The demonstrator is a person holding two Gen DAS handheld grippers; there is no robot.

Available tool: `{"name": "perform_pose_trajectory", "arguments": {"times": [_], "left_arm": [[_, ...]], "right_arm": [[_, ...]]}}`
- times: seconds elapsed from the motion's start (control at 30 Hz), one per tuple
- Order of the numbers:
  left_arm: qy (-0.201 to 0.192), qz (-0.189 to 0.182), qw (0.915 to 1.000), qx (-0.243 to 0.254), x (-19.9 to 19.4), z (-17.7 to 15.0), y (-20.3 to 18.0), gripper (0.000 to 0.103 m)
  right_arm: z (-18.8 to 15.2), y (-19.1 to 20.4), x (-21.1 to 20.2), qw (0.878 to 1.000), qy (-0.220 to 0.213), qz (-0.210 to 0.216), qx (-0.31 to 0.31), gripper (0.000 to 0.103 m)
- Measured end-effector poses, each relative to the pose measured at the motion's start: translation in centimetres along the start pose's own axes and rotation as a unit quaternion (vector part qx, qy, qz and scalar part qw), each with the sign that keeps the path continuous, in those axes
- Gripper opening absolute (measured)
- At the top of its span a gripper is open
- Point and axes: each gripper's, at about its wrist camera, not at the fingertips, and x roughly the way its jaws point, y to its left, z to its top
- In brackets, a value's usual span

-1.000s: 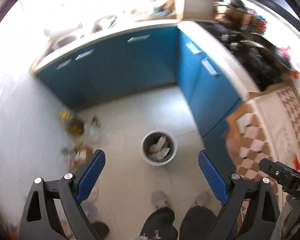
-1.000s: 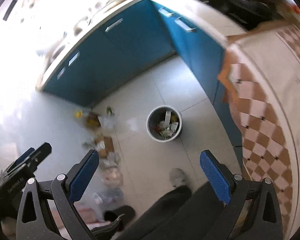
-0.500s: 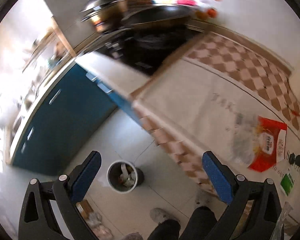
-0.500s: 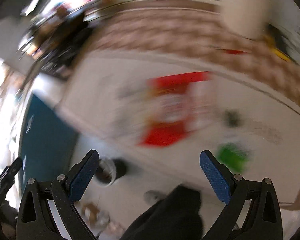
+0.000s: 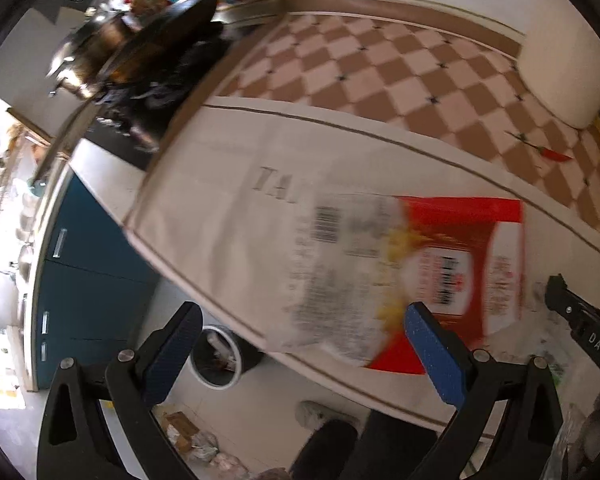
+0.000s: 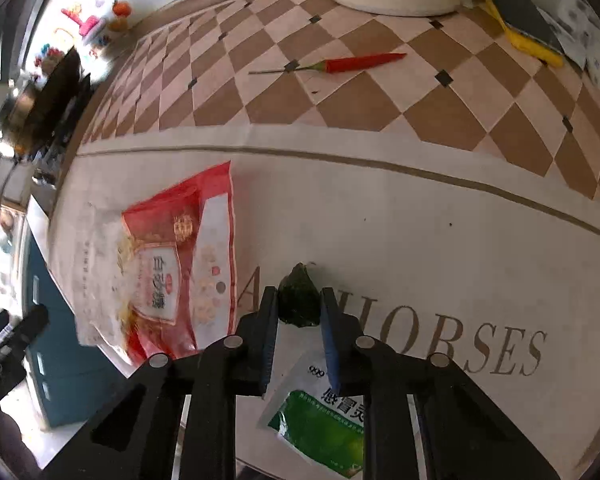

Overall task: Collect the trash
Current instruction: 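Grasp the green medicine sachet with the left tool while the right tool grasps the chili stem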

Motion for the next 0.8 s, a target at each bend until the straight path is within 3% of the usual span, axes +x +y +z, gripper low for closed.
{"name": "perform_pose_trajectory", "arguments": {"times": [0.13,0.27,0.43,0.57,0.63,0.67,0.7,0.77,0.8], "left_arm": [[0.013,-0.086,0.9957,0.034,-0.9,-0.7,-4.4,0.103],[0.070,-0.184,0.9749,0.105,-0.1,-2.6,-11.0,0.102],[0.132,-0.200,0.9579,0.158,3.0,-5.1,-16.4,0.088],[0.100,-0.175,0.9625,0.181,1.9,-5.9,-18.1,0.081],[0.083,-0.163,0.9654,0.186,1.1,-6.2,-18.5,0.069],[0.076,-0.164,0.9655,0.188,0.7,-6.2,-18.7,0.048],[0.068,-0.168,0.9646,0.191,0.1,-6.2,-18.9,0.017],[0.069,-0.161,0.9646,0.197,-0.4,-5.9,-19.3,0.000],[0.073,-0.165,0.9644,0.193,-0.4,-5.8,-19.4,0.000]], "right_arm": [[-0.3,-3.0,-2.6,1.000,-0.014,-0.007,0.011,0.021],[-1.2,-7.2,-5.3,0.999,-0.021,-0.029,0.039,0.021],[-3.6,-12.5,-8.2,0.995,-0.029,-0.064,0.071,0.021],[-5.0,-15.1,-9.0,0.992,-0.034,-0.070,0.103,0.021],[-5.5,-16.0,-9.1,0.990,-0.034,-0.070,0.113,0.021],[-5.8,-16.4,-9.2,0.990,-0.034,-0.069,0.117,0.021],[-6.0,-16.7,-9.1,0.990,-0.034,-0.067,0.121,0.021],[-6.1,-16.7,-9.1,0.989,-0.036,-0.066,0.125,0.021],[-6.2,-16.7,-9.1,0.989,-0.037,-0.066,0.125,0.021]]}}
